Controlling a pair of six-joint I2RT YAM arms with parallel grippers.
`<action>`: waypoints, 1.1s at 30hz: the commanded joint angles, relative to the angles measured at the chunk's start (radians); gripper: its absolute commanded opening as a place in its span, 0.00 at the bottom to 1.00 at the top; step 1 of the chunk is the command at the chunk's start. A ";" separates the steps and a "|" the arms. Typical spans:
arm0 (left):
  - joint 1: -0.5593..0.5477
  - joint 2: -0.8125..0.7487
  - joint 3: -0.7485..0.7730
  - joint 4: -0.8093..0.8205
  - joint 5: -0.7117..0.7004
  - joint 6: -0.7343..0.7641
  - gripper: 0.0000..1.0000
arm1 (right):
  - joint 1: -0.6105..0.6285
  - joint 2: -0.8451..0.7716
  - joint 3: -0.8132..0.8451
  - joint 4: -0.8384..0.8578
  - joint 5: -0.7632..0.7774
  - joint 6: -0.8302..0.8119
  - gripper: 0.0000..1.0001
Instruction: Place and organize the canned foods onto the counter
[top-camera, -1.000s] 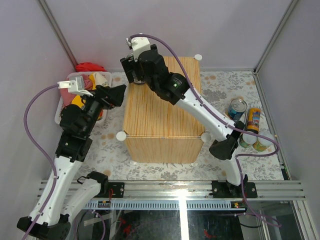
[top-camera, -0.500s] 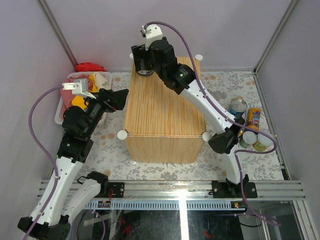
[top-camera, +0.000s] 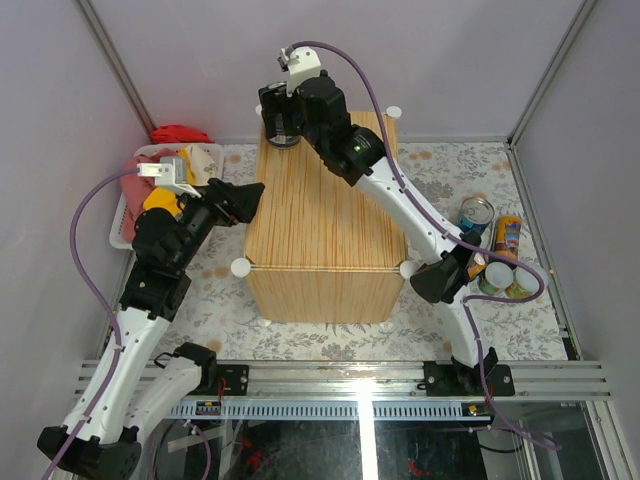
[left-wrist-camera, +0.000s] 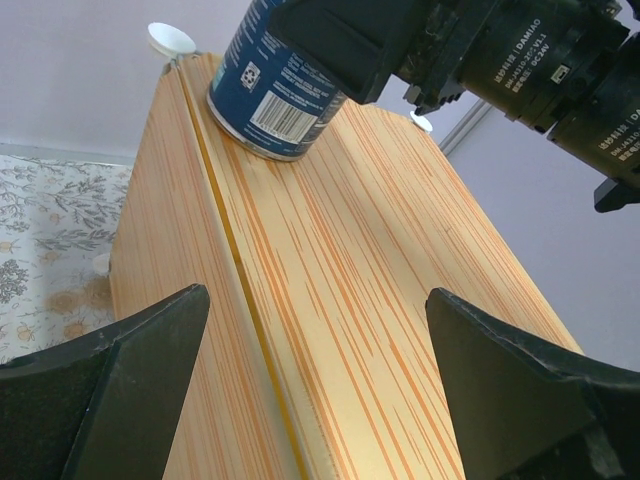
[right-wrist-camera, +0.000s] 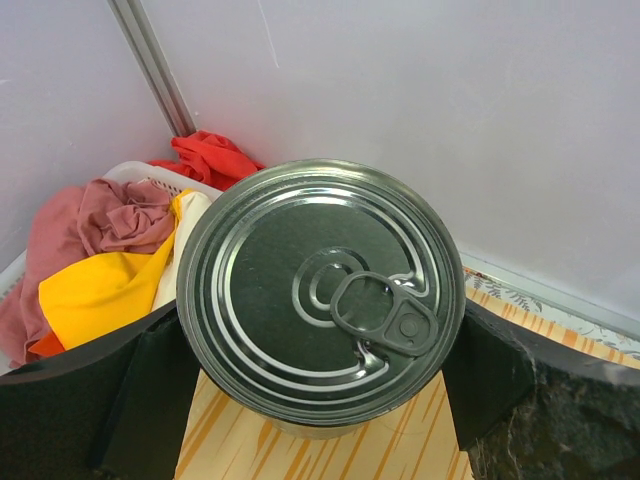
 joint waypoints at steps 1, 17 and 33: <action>0.004 0.002 0.001 0.060 0.033 0.030 0.90 | -0.009 -0.002 0.072 0.180 -0.014 0.019 0.24; 0.004 -0.007 -0.008 0.060 0.058 -0.018 0.90 | -0.009 -0.065 0.019 0.147 0.007 -0.014 1.00; 0.003 -0.021 0.008 0.042 0.058 -0.046 0.90 | 0.001 -0.245 -0.147 0.150 0.034 -0.015 0.99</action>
